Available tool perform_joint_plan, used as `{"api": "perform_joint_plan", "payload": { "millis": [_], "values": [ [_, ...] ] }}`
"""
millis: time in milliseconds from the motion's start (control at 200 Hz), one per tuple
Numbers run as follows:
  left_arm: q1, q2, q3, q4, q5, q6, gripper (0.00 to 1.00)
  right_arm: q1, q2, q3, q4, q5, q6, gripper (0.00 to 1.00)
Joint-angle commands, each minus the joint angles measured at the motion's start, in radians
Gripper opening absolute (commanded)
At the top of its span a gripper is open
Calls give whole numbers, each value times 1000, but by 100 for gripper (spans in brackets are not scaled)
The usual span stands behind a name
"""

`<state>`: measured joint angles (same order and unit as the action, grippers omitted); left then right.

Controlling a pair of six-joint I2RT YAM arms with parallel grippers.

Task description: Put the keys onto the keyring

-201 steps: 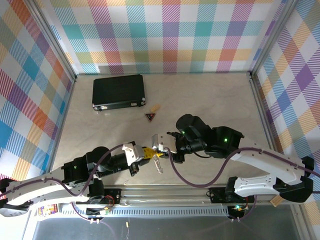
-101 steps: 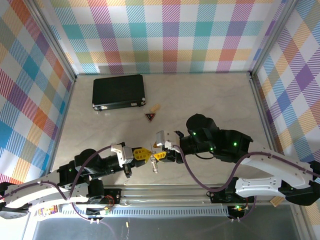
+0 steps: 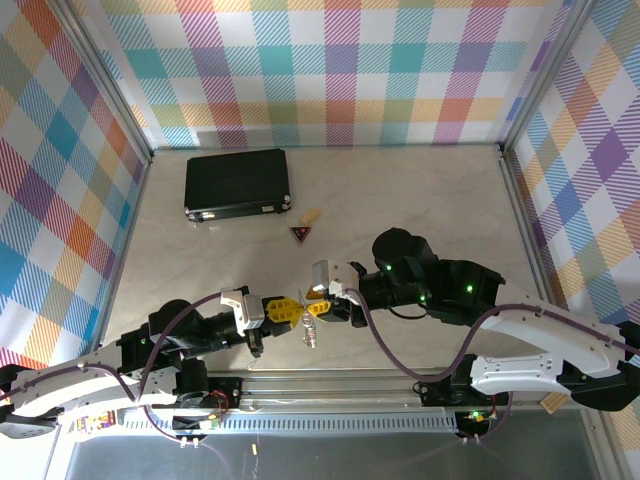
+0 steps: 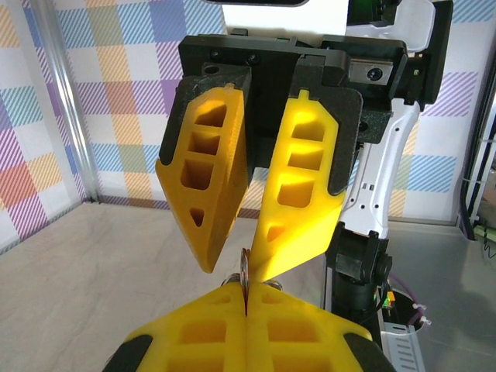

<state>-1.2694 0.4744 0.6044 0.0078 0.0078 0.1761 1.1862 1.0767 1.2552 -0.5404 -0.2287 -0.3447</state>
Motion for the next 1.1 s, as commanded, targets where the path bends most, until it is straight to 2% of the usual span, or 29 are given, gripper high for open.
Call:
{"api": "perform_joint_plan", "payload": {
  "millis": [0,140,310,400,515,610,675,760,935,1095],
  "values": [
    [0,-20,-8,75,-2,-8,0,7,4,-7,4,4,-4,16],
    [-1,-22,-10,70,-11,-6,0,7,13,1,-13,20,-25,0],
    [-1,-20,16,-2,-42,7,0,7,26,24,-70,30,-57,0],
    [1,-9,39,-69,-92,26,0,9,31,36,-100,52,-77,0],
    [0,25,74,-158,-143,60,17,9,42,63,-134,63,-103,0],
    [0,62,108,-206,-150,76,22,10,66,92,-161,66,-119,0],
    [0,83,119,-213,-156,83,22,12,78,103,-172,69,-126,0],
    [0,94,121,-204,-157,88,15,16,89,111,-174,71,-131,0],
    [0,109,119,-192,-162,96,19,19,92,111,-169,66,-129,0],
    [-1,115,120,-191,-163,96,17,23,88,109,-166,59,-129,0]
  ]
}}
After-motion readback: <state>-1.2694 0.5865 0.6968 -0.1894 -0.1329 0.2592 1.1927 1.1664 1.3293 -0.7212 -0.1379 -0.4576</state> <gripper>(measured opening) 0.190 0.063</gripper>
